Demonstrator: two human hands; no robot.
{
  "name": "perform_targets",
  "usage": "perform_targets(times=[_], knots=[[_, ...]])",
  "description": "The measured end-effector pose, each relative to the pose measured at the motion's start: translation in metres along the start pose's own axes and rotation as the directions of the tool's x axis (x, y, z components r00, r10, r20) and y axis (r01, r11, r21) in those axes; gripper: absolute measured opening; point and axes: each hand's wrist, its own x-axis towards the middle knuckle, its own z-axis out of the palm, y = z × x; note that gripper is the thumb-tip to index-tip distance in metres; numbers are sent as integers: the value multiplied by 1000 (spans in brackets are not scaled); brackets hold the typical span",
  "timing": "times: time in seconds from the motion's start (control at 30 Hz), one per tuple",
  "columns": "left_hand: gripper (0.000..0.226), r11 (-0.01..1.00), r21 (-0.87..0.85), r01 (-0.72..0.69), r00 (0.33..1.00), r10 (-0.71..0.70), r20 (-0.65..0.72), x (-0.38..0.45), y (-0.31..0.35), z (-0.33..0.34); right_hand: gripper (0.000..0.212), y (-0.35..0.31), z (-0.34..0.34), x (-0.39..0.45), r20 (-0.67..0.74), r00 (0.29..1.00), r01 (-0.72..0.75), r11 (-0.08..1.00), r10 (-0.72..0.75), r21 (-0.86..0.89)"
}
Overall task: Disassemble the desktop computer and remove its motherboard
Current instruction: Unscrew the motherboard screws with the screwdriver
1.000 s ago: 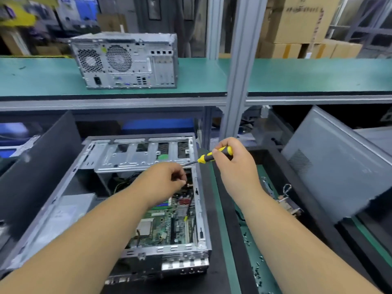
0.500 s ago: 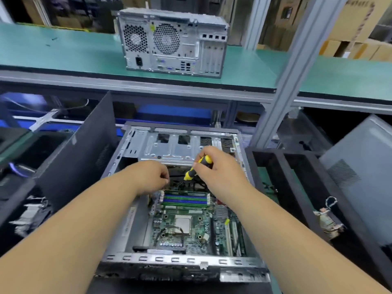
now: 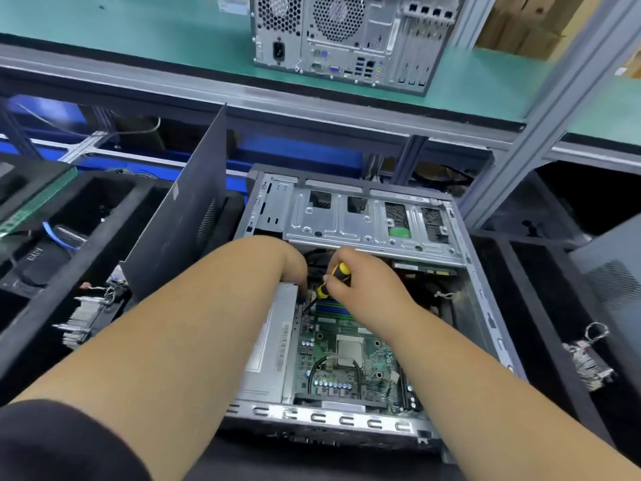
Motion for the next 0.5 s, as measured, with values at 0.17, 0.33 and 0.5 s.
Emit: perform_targets(times=[0.17, 0.33, 0.5], knots=[[38, 996, 82, -21, 1000, 20, 17, 5, 0, 1, 10, 1, 2, 2, 2, 999, 41, 998, -41, -50], [36, 994, 105, -41, 999, 38, 33, 2, 4, -1, 11, -5, 1, 2, 22, 992, 125, 983, -123, -131], [19, 991, 129, -38, 999, 34, 33, 3, 7, -1, 14, -7, -1, 2, 21, 991, 131, 980, -129, -148]])
